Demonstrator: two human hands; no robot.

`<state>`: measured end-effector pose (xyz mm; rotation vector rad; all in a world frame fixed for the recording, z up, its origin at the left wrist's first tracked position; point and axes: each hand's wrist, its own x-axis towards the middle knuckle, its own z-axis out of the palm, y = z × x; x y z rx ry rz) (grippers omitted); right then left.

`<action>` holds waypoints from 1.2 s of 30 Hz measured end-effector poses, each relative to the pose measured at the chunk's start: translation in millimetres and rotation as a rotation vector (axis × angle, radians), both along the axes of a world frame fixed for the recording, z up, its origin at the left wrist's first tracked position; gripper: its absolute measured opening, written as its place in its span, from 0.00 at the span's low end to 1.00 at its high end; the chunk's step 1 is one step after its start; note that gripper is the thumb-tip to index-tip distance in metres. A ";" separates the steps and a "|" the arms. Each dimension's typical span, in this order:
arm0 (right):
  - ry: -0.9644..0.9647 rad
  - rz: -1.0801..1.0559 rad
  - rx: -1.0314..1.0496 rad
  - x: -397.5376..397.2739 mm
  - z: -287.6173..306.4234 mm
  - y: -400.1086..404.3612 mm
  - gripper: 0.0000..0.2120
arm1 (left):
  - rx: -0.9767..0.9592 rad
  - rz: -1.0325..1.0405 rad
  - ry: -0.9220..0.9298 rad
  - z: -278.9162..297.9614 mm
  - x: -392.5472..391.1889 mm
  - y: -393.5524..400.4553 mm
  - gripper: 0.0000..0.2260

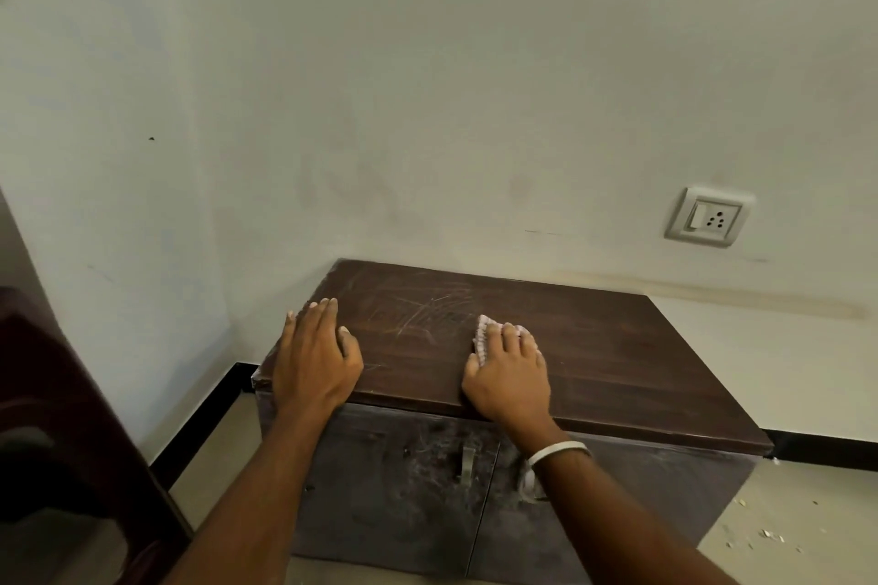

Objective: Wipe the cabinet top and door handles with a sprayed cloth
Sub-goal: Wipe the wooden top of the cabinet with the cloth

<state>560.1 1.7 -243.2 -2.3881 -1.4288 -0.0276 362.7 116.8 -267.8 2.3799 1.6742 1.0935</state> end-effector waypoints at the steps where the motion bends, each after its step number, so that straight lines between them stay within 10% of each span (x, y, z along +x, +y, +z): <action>1: -0.007 0.030 0.006 -11.2 -0.5 8.9 0.31 | -0.001 0.003 -0.003 -0.1 0.0 0.3 0.27; 12: 0.025 0.253 0.074 -63.4 -4.6 57.8 0.29 | -0.003 0.012 -0.027 -1.4 -0.4 1.3 0.27; 25: -0.002 -0.046 -0.009 64.3 0.1 27.1 0.29 | -0.020 0.016 -0.012 1.6 0.3 -0.8 0.27; 36: 0.005 0.213 0.020 -46.6 1.6 97.5 0.30 | -0.007 0.028 -0.016 1.9 1.2 -2.0 0.27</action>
